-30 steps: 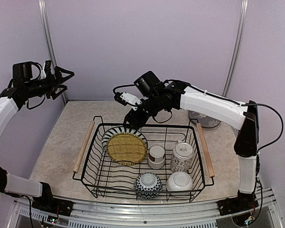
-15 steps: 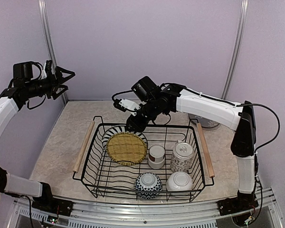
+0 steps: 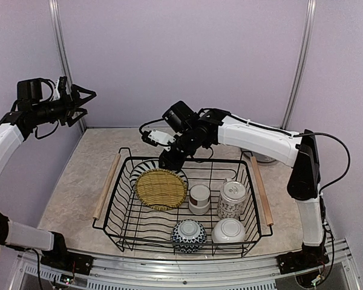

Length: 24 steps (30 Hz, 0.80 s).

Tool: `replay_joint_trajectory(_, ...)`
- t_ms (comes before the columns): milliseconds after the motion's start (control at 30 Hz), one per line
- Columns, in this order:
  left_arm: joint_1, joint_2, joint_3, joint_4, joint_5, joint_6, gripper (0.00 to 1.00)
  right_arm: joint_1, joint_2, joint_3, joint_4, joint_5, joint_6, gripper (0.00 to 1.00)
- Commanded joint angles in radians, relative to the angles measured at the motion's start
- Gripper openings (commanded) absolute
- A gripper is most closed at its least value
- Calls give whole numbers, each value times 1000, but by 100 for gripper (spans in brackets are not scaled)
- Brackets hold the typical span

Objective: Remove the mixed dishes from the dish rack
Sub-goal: Grab the plate from the dish rack.

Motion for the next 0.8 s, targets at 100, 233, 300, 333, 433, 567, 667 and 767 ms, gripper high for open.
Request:
replay_joint_trajectory(100, -10, 7, 1, 4, 8, 25, 99, 17, 48, 35, -38, 10, -22, 33)
replay_joint_trajectory(233, -11, 9, 0, 3, 9, 27, 99, 18, 43, 35, -36, 8, -23, 29)
replay_joint_trajectory(300, -12, 8, 1, 3, 9, 27, 99, 18, 37, 34, -35, 8, -23, 24)
replay_joint_trajectory(333, -12, 8, 1, 3, 8, 27, 99, 18, 32, 33, -34, 10, -23, 22)
replay_joint_trajectory(433, -13, 7, 1, 3, 7, 27, 99, 19, 26, 32, -28, 20, -23, 19)
replay_joint_trajectory(567, -12, 7, 1, 3, 7, 27, 99, 23, 15, 32, -21, 45, -21, 12)
replay_joint_trajectory(667, -13, 8, 1, 3, 7, 27, 99, 30, 2, 32, -17, 77, -22, 8)
replay_joint_trajectory(767, -12, 8, 1, 3, 9, 27, 99, 38, -10, 32, -14, 95, -26, 4)
